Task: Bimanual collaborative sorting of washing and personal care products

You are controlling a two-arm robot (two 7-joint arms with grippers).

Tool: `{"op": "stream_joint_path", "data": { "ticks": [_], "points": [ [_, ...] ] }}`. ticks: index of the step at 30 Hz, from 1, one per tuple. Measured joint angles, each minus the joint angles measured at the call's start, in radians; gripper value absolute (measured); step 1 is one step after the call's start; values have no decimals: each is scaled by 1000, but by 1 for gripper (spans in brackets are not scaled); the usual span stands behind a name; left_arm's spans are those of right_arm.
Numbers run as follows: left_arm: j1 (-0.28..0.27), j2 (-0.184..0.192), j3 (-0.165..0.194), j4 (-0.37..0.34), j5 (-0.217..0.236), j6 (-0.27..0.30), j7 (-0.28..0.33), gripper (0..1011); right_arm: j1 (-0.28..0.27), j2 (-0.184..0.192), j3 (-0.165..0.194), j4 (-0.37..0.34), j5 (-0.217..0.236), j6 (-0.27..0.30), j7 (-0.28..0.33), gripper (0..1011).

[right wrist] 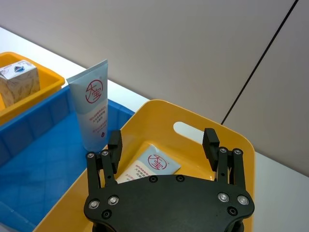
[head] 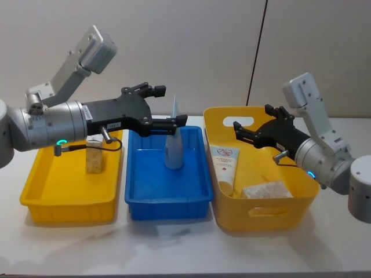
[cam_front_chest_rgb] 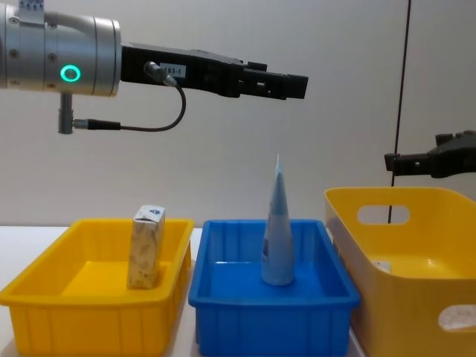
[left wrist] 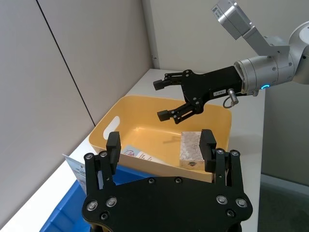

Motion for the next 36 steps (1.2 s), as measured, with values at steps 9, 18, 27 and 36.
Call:
{"op": "stream_joint_path", "data": {
  "ticks": [9, 18, 27, 36],
  "points": [
    [0, 0, 0, 0, 0, 0, 0, 1000, 1, 2, 0, -2, 13, -7, 29, 1002],
    [0, 0, 0, 0, 0, 0, 0, 1000, 2, 16, -7, -9, 58, -30, 109, 1002],
    [0, 0, 0, 0, 0, 0, 0, 999, 3, 37, -20, -13, 111, -62, 213, 1002],
    [0, 0, 0, 0, 0, 0, 0, 999, -1, 51, -31, -18, 149, -85, 283, 1002]
  ]
}}
